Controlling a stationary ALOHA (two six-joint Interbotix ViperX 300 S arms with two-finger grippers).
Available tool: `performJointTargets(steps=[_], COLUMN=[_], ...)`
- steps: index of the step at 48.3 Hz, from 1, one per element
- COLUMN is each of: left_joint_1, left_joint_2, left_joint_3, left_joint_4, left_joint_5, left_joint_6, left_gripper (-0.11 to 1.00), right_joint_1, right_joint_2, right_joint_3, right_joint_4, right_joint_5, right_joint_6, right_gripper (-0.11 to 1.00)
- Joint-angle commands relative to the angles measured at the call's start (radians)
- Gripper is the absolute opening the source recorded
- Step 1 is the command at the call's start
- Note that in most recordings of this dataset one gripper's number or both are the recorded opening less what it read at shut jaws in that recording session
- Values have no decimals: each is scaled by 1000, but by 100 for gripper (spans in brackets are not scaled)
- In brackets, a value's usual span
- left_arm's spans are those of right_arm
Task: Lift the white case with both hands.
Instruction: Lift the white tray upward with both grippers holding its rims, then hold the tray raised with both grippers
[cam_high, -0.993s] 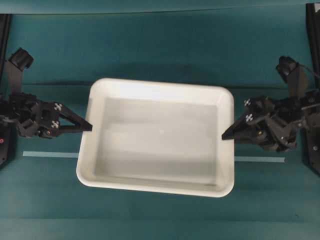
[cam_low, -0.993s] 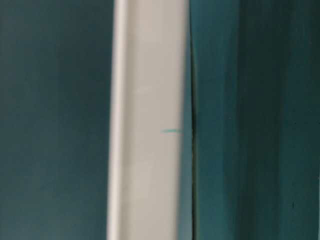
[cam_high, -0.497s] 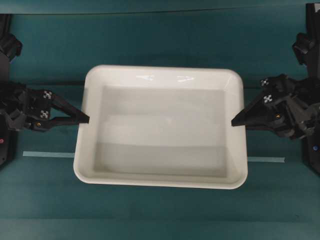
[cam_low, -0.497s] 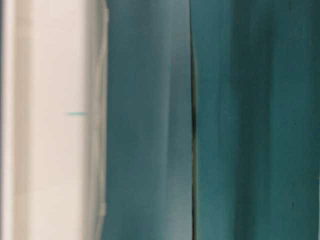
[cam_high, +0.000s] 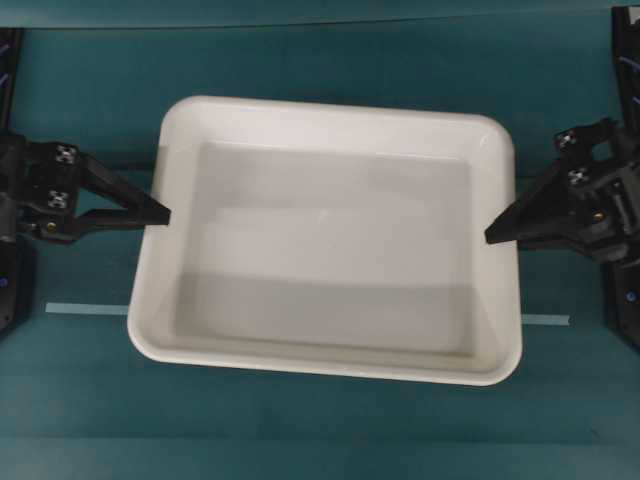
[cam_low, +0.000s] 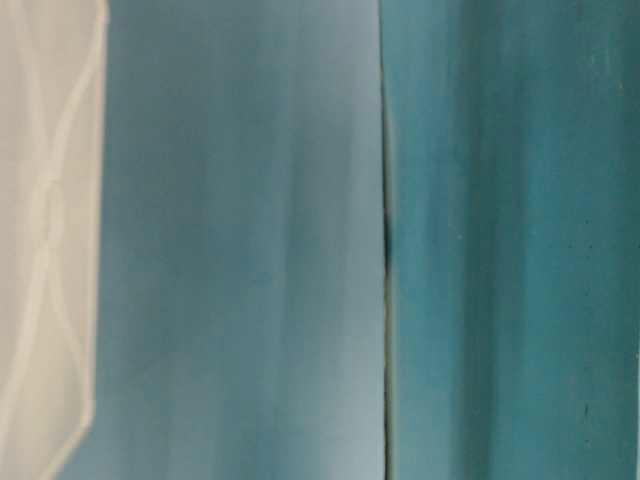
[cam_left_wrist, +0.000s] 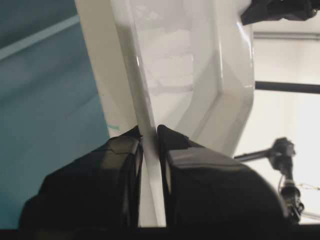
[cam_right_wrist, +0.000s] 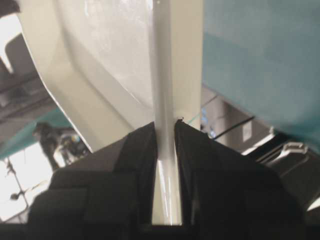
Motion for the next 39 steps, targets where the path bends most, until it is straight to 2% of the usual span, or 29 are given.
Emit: performJointTargets(steps=[1, 8, 24, 39], left_joint_1=[-15, -18, -18, -18], left_joint_2=[28, 29, 48, 60], left_joint_3=[-83, -140, -249, -253], left_joint_4=[3, 3, 3, 3], left_joint_5=[14, 80, 143, 146], left_joint_6=[8, 8, 8, 11], left_gripper=[9, 9, 8, 8], right_joint_1=[-20, -20, -23, -32], right_joint_2=[23, 31, 37, 37], right_joint_3=[-94, -132, -198, -207], right_joint_4=[3, 3, 6, 3], right_joint_5=[3, 15, 61, 75], right_joint_6=[6, 9, 14, 29], right_gripper=[12, 12, 12, 12])
